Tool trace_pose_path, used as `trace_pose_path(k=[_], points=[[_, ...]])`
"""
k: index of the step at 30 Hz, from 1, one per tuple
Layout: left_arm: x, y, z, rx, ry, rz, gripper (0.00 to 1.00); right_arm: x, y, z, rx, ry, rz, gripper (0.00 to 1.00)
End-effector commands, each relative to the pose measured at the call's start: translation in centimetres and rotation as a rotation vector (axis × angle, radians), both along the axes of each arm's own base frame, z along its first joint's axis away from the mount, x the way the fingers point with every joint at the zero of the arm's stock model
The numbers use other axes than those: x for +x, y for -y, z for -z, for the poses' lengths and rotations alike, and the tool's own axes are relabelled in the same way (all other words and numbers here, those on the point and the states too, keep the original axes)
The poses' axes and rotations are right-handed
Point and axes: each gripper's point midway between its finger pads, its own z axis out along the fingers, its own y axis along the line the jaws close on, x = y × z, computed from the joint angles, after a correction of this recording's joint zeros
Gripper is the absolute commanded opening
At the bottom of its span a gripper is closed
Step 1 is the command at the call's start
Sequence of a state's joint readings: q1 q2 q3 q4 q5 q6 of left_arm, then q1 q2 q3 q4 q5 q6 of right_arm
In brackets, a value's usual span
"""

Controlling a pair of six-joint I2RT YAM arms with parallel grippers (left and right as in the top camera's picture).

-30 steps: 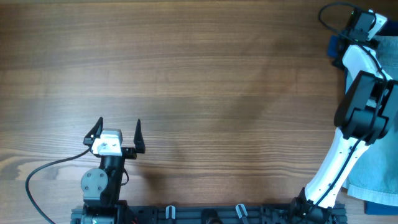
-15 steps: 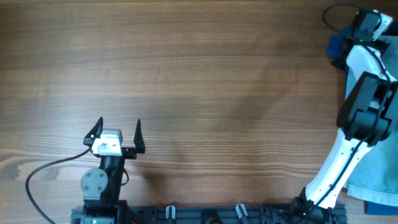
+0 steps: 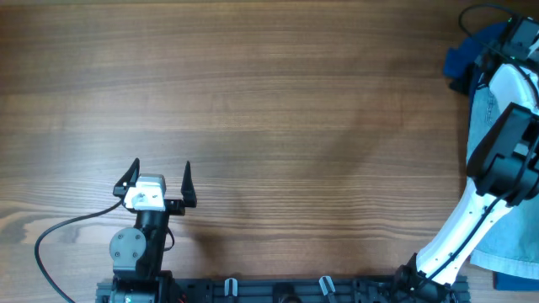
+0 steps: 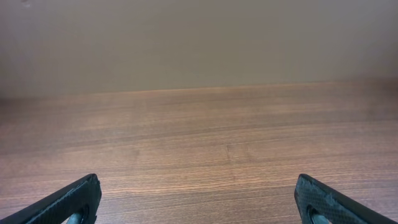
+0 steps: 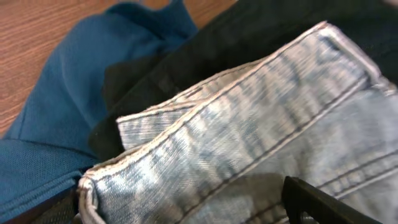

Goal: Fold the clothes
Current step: 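Grasp the jeans waistband edge with the right gripper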

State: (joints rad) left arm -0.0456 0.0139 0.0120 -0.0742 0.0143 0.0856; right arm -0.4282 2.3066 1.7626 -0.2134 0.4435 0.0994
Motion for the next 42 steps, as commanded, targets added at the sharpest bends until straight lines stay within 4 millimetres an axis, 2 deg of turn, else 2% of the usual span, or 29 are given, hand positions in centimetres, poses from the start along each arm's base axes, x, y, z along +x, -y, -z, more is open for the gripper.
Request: trace_pose_path(k=[1, 4, 7, 12, 14, 18, 22, 24, 29, 37, 42], points=[[0.0, 0.1, 0.1, 0.014, 0.002, 0.01, 1.0, -1.4, 2.4, -7.1, -0.075, 0.084, 0.047, 0.95], [0.0, 0.1, 0.1, 0.014, 0.002, 0.01, 1.0, -1.9, 2.5, -9.3, -0.09, 0.112, 0.053, 0.95], [0.0, 0.1, 0.1, 0.014, 0.002, 0.01, 1.0, -2.7, 3.0, -9.8, -0.087, 0.107, 0.068, 0.97], [0.0, 0.1, 0.1, 0.014, 0.002, 0.01, 1.0, -3.9, 3.4, -8.0, -0.028, 0.071, 0.09, 0.98], [0.0, 0.1, 0.1, 0.014, 0.002, 0.01, 1.0, -3.1, 2.5, -7.3, 0.024, 0.078, 0.034, 0.98], [0.0, 0.1, 0.1, 0.014, 0.002, 0.01, 1.0, -0.7, -0.6, -6.7, 0.139, 0.13, -0.118, 0.99], [0.0, 0.1, 0.1, 0.014, 0.002, 0.01, 1.0, 0.8, -3.0, -6.4, 0.162, 0.145, -0.144, 0.98], [0.0, 0.1, 0.1, 0.014, 0.002, 0.01, 1.0, 1.1, -3.6, -6.2, 0.153, 0.154, -0.098, 0.98], [0.0, 0.1, 0.1, 0.014, 0.002, 0.01, 1.0, 1.7, -4.1, -5.1, 0.136, 0.146, -0.076, 0.98], [0.0, 0.1, 0.1, 0.014, 0.002, 0.01, 1.0, 2.2, -4.0, 0.1, 0.156, 0.088, -0.069, 0.98], [0.0, 0.1, 0.1, 0.014, 0.002, 0.01, 1.0, 2.5, -3.9, 0.4, 0.152, 0.097, -0.07, 0.97]])
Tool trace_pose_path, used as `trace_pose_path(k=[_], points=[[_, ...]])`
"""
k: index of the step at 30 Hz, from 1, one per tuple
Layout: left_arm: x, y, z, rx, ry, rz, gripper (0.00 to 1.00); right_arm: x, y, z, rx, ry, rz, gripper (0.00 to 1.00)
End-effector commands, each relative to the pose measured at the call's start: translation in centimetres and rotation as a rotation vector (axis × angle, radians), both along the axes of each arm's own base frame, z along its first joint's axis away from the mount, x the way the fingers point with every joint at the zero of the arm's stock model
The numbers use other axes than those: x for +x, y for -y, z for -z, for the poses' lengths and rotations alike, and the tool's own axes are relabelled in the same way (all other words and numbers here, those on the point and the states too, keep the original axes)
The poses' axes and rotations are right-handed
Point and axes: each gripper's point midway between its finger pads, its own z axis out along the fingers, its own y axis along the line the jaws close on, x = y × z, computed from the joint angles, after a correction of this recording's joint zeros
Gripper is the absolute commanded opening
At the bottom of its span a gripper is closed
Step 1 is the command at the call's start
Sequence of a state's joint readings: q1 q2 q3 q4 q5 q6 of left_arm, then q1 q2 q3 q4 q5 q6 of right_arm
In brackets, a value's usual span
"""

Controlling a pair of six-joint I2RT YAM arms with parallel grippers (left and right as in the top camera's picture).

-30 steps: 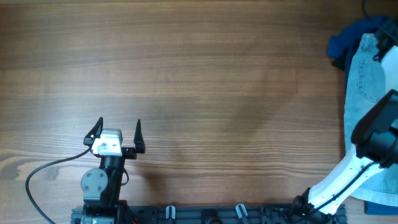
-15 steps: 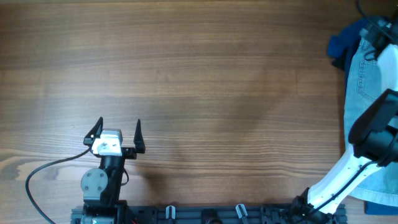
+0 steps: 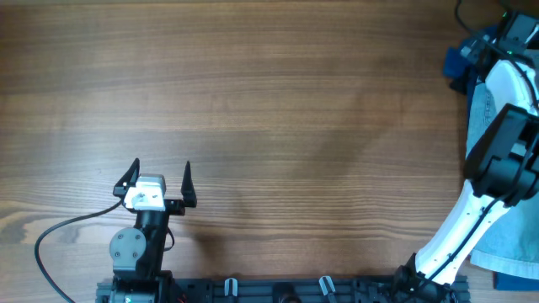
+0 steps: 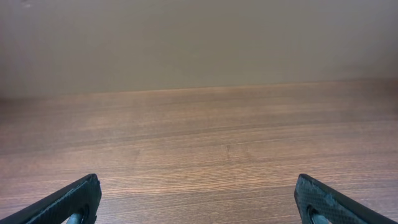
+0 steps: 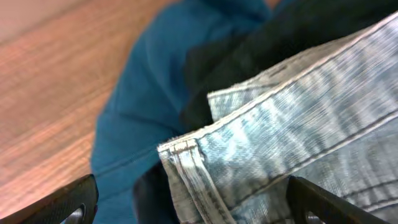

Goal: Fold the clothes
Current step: 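Grasp the jeans waistband edge with the right gripper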

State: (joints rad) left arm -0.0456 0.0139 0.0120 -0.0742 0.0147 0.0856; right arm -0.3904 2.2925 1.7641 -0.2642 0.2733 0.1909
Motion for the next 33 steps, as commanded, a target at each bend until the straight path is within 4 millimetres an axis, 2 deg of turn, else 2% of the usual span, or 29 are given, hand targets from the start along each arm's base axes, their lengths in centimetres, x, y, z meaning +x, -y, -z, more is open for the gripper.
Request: trace_pose_path(k=[1, 4, 5, 18, 21, 23, 27, 30, 31, 33], points=[[0.0, 0.1, 0.1, 0.014, 0.002, 0.009, 1.0, 0.3, 0.8, -0.5, -0.02, 0.029, 0.038, 0.95], [0.0, 0.1, 0.1, 0.014, 0.002, 0.009, 1.0, -0.3, 1.3, -0.4, -0.042, 0.006, 0.066, 0.73], [0.0, 0.1, 0.1, 0.014, 0.002, 0.01, 1.0, -0.5, 1.2, -0.2, -0.042, -0.004, 0.068, 0.68], [0.0, 0.1, 0.1, 0.014, 0.002, 0.009, 1.0, -1.7, 2.4, 0.2, -0.05, -0.034, 0.104, 0.68], [0.0, 0.1, 0.1, 0.014, 0.002, 0.009, 1.0, -1.5, 2.6, 0.1, -0.055, -0.026, 0.105, 0.62], [0.0, 0.1, 0.1, 0.014, 0.002, 0.01, 1.0, -1.5, 2.7, 0.0, -0.058, -0.027, 0.103, 0.48], [0.0, 0.1, 0.1, 0.014, 0.002, 0.01, 1.0, -1.5, 2.8, -0.1, -0.076, -0.036, 0.089, 0.34], [0.0, 0.1, 0.1, 0.014, 0.002, 0.009, 1.0, -1.5, 3.1, -0.4, -0.115, -0.056, 0.071, 0.08], [0.0, 0.1, 0.1, 0.014, 0.002, 0.01, 1.0, -1.4, 3.3, -0.6, -0.129, -0.056, 0.066, 0.04], [0.0, 0.1, 0.1, 0.014, 0.002, 0.009, 1.0, -1.1, 3.4, -1.6, -0.162, -0.052, 0.043, 0.04]])
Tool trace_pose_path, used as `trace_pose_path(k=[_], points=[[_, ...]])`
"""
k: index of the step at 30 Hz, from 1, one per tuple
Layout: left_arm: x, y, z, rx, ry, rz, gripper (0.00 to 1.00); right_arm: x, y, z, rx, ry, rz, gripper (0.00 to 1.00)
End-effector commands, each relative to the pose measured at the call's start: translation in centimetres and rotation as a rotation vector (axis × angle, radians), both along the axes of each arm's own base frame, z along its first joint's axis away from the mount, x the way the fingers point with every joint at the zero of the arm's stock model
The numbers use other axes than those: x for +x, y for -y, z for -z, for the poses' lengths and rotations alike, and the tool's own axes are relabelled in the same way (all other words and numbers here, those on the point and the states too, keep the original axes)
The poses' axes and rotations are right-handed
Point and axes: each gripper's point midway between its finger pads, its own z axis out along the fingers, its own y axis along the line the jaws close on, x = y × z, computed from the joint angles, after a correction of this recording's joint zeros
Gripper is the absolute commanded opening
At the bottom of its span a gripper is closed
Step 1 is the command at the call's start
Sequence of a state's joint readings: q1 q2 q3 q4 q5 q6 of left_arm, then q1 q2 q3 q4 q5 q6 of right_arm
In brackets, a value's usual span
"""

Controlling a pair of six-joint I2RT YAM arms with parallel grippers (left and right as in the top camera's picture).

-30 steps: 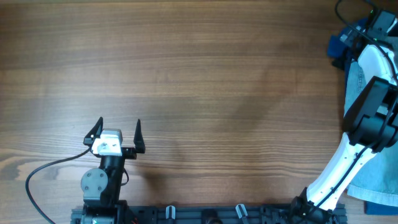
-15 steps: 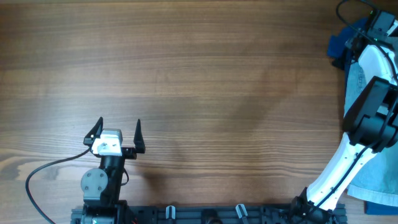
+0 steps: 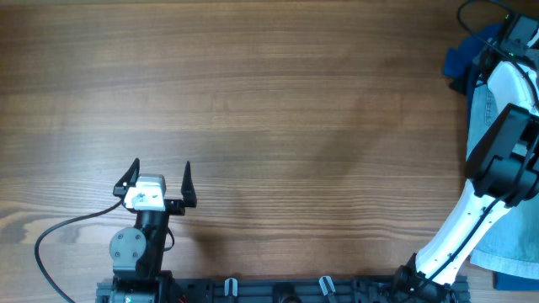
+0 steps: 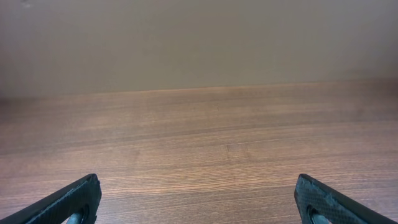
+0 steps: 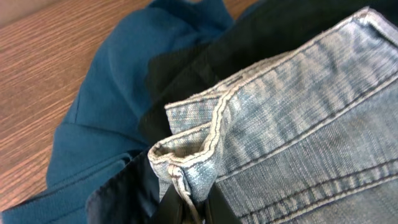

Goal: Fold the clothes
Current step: 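Grasp the jeans waistband edge with the right gripper, then drag the jeans left onto the open table and release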

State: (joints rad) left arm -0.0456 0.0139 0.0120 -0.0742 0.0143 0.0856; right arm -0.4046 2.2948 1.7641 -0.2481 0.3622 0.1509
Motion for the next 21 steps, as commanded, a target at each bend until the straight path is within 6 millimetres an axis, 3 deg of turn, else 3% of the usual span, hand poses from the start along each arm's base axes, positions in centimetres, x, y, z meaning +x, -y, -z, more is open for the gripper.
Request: trace_pose_path(k=[1, 9, 13, 18, 19, 21], points=[[0.0, 0.1, 0.1, 0.014, 0.002, 0.01, 1.0, 0.0, 1.4, -1.9, -0.093, -0.016, -0.018, 0.04], [0.0, 0.1, 0.1, 0.014, 0.002, 0.01, 1.0, -1.2, 0.7, -10.1, -0.131, 0.063, -0.024, 0.04], [0.0, 0.1, 0.1, 0.014, 0.002, 0.01, 1.0, -2.0, -2.0, -14.0, -0.141, 0.045, -0.131, 0.04], [0.0, 0.1, 0.1, 0.014, 0.002, 0.01, 1.0, -1.6, -9.2, -17.2, -0.035, 0.088, -0.342, 0.04], [0.0, 0.1, 0.1, 0.014, 0.002, 0.01, 1.0, -1.3, -12.5, -17.6, 0.021, 0.1, -0.432, 0.04], [0.0, 0.1, 0.1, 0.014, 0.002, 0.01, 1.0, -0.9, -17.3, -17.8, 0.118, 0.12, -0.532, 0.04]])
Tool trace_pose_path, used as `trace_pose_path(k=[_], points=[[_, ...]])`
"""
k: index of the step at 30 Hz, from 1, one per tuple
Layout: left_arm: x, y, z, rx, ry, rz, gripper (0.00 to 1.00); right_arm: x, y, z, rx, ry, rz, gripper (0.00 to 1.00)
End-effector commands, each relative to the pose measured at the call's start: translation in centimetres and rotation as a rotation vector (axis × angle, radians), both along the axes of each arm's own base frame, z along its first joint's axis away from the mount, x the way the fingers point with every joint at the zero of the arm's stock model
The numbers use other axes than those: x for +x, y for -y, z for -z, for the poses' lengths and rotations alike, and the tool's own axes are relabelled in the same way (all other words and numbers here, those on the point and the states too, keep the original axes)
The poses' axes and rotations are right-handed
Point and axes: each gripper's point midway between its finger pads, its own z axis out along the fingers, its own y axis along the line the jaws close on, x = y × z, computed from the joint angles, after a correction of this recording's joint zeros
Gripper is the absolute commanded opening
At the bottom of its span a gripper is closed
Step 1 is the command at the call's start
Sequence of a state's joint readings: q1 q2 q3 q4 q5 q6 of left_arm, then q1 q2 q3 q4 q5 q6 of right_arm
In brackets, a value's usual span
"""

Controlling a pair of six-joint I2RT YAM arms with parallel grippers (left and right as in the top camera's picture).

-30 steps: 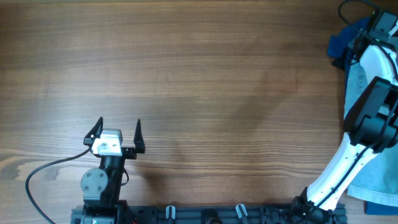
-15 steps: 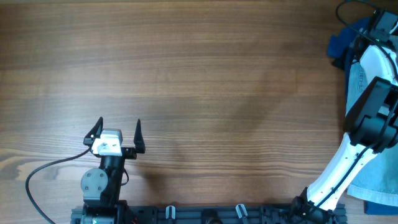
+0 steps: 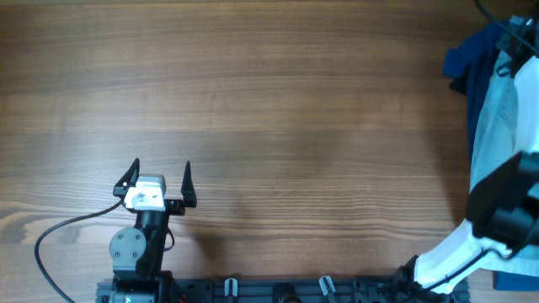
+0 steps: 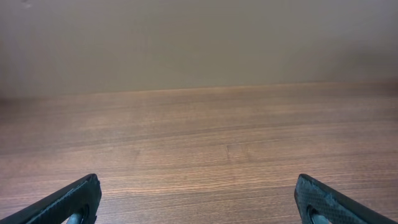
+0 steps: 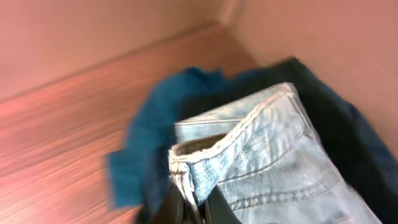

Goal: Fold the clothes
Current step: 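Drag the jeans left onto the open table and release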

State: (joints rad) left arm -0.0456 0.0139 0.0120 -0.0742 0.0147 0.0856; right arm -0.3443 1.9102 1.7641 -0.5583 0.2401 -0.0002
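Note:
Light blue jeans (image 5: 267, 155) lie in a pile at the table's far right, on top of a black garment (image 5: 339, 106) and a dark blue garment (image 5: 140, 149). My right gripper (image 5: 193, 208) is shut on the corner of the jeans' waistband and holds it up above the pile. In the overhead view the dark blue garment (image 3: 463, 59) shows beside the white right arm (image 3: 493, 126), whose gripper is at the frame's edge. My left gripper (image 3: 160, 178) stands open near the front left, with nothing between its fingers (image 4: 74, 202).
The wooden table (image 3: 295, 101) stretches from the left arm across to the pile. A black rail (image 3: 278, 290) with clips runs along the front edge. A cable (image 3: 59, 231) loops from the left arm's base.
My right gripper, still shut on the waistband corner, is now higher and sees the pile from farther off, with the jeans' edge lifted. The left arm has not moved.
My right gripper was open low over the jeans' waistband, then open at its corner beside the blue garment. Then it was shut on that corner. Now it holds the corner raised above the pile. The left gripper stayed open and still throughout.

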Motion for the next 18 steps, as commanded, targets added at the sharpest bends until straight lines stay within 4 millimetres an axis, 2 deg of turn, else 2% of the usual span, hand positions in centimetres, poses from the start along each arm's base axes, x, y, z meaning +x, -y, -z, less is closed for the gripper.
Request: trace_pose_path(k=[1, 4, 8, 9, 14, 15, 18], points=[[0.0, 0.1, 0.1, 0.014, 0.002, 0.009, 1.0, 2.6, -12.7, -2.0, 0.207, 0.072, -0.342, 0.04], [0.0, 0.1, 0.1, 0.014, 0.002, 0.009, 1.0, 2.6, -21.0, -1.0, 0.359, 0.036, -0.483, 0.04], [0.0, 0.1, 0.1, 0.014, 0.002, 0.009, 1.0, 1.5, -31.4, -0.3, 0.484, -0.015, -0.632, 0.04], [0.0, 0.1, 0.1, 0.014, 0.002, 0.009, 1.0, 0.9, -34.7, -0.1, 0.507, -0.03, -0.676, 0.04], [0.0, 0.1, 0.1, 0.014, 0.002, 0.01, 1.0, -3.4, -47.5, 1.1, 0.525, -0.109, -0.902, 0.04], [0.0, 0.1, 0.1, 0.014, 0.002, 0.01, 1.0, -5.3, -51.4, 2.2, 0.498, -0.142, -0.966, 0.04], [0.0, 0.1, 0.1, 0.014, 0.002, 0.01, 1.0, -7.1, -55.1, 4.0, 0.429, -0.169, -1.007, 0.04]])
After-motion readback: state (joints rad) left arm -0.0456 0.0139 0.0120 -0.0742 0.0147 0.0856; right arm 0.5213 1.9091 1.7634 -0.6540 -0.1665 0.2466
